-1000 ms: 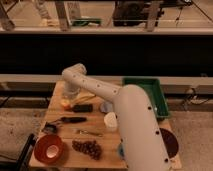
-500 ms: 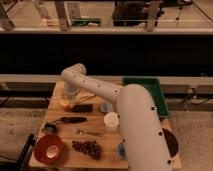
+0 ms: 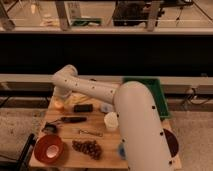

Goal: Place apple in red bowl

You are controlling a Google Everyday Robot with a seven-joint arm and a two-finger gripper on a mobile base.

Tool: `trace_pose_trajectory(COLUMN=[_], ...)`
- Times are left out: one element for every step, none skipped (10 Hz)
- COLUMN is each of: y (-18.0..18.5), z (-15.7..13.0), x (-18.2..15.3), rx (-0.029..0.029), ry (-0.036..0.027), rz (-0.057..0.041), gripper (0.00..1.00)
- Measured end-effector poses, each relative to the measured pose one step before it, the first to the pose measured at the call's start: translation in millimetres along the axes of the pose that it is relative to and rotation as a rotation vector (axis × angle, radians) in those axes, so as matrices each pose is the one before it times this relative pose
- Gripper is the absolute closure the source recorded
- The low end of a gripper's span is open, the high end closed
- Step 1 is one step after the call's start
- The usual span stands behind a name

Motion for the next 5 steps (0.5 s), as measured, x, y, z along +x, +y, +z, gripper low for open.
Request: trace_pose_trajectory(y=[-7.76, -5.42, -1.11, -2.84, -3.64], z=[-6.65, -5.45, -5.85, -6.77, -8.61], x=[-10.32, -7.0, 1.51, 0.96, 0.05], rx=[0.02037, 0.01514, 0.01395, 0.00585, 0.00154], ry=[-0.0017, -0.00127, 0.01213, 0.01187, 0.0129], rz=[-0.01898, -0.01201, 0.0039, 0.02295, 0.03033], gripper=[0.81, 0.89, 0.98, 1.0, 1.0])
